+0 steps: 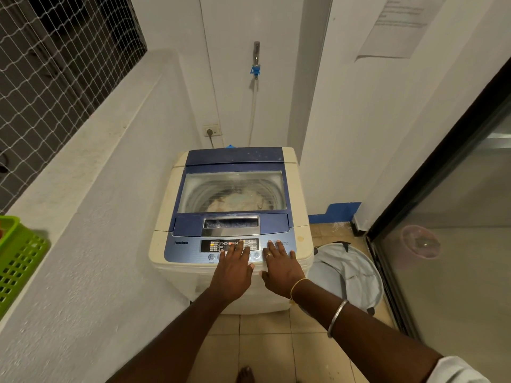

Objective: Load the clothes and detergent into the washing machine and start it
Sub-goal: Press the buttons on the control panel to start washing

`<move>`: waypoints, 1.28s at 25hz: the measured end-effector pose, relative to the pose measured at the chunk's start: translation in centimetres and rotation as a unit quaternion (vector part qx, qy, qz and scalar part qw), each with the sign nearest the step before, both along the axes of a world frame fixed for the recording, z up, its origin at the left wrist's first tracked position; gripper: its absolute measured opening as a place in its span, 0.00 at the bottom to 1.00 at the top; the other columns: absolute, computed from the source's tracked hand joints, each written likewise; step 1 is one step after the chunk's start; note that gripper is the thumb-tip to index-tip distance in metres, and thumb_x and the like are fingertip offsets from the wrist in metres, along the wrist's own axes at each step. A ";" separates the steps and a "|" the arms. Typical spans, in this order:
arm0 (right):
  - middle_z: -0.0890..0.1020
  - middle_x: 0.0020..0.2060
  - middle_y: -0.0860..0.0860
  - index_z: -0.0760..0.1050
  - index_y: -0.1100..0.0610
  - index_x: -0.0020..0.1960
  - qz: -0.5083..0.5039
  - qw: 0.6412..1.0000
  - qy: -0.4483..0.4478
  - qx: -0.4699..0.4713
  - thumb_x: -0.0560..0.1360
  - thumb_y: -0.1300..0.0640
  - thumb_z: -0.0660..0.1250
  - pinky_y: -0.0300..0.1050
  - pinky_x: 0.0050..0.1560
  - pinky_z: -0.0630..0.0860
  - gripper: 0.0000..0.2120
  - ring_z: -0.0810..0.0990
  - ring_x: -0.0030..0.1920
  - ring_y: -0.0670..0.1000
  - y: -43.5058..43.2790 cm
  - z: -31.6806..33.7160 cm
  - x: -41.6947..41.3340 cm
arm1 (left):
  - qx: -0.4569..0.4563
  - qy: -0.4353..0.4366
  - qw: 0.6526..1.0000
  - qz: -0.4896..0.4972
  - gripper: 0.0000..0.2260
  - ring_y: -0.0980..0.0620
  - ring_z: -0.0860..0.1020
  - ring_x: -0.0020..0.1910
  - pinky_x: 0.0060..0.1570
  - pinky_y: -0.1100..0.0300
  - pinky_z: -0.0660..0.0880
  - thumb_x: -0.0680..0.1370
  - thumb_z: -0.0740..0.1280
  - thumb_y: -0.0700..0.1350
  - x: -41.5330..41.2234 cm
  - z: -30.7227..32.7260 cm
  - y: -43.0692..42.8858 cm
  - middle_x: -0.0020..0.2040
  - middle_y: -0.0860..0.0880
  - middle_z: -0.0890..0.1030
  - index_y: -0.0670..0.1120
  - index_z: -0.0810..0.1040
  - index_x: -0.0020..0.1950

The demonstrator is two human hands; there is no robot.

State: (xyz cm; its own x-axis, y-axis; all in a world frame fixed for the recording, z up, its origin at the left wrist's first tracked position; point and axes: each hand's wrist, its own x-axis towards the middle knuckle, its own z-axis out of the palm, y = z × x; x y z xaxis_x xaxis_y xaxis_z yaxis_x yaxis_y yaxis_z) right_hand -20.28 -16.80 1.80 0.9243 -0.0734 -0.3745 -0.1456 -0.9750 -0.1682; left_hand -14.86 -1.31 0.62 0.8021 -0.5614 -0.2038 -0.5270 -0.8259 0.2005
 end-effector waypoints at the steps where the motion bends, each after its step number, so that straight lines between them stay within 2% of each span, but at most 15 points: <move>1: 0.48 0.81 0.55 0.51 0.55 0.81 -0.001 1.000 -0.002 0.001 0.82 0.45 0.59 0.65 0.78 0.49 0.33 0.43 0.81 0.59 0.0 0.0 -0.1 | -0.001 0.000 1.000 -0.001 0.26 0.43 0.52 0.81 0.79 0.44 0.52 0.84 0.55 0.53 0.0 0.0 0.0 0.82 0.44 0.55 0.46 0.57 0.81; 10: 0.50 0.81 0.54 0.53 0.57 0.80 -0.010 1.000 0.020 0.008 0.81 0.46 0.60 0.65 0.77 0.51 0.32 0.47 0.81 0.58 0.0 -0.9 -1.6 | -0.003 0.006 1.000 -0.013 0.26 0.44 0.52 0.81 0.79 0.44 0.53 0.84 0.55 0.53 -0.9 -0.7 0.1 0.82 0.44 0.55 0.46 0.57 0.81; 23: 0.47 0.81 0.54 0.52 0.56 0.80 0.005 0.999 0.047 -0.002 0.81 0.44 0.60 0.67 0.76 0.51 0.34 0.45 0.81 0.60 0.2 -1.4 -1.3 | 0.003 0.008 1.000 -0.022 0.26 0.44 0.52 0.81 0.79 0.45 0.53 0.84 0.55 0.53 -0.6 -0.8 -0.2 0.82 0.44 0.54 0.46 0.57 0.81; 32: 0.46 0.81 0.56 0.51 0.58 0.80 0.008 0.998 0.061 -0.011 0.80 0.44 0.62 0.69 0.75 0.55 0.36 0.47 0.80 0.62 0.5 -1.2 -1.2 | 0.015 0.008 1.000 -0.024 0.26 0.43 0.51 0.81 0.79 0.44 0.52 0.85 0.54 0.54 -1.0 -1.1 -0.3 0.82 0.44 0.53 0.46 0.56 0.81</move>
State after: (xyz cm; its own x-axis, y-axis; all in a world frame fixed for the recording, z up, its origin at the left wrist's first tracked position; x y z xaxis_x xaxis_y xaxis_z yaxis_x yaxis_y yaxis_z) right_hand -21.43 -16.27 0.56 0.8732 -0.0690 -0.4824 -0.1482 -0.9806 -0.1280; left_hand -15.83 -1.57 -0.49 0.7709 -0.5925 -0.2336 -0.5634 -0.8055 0.1837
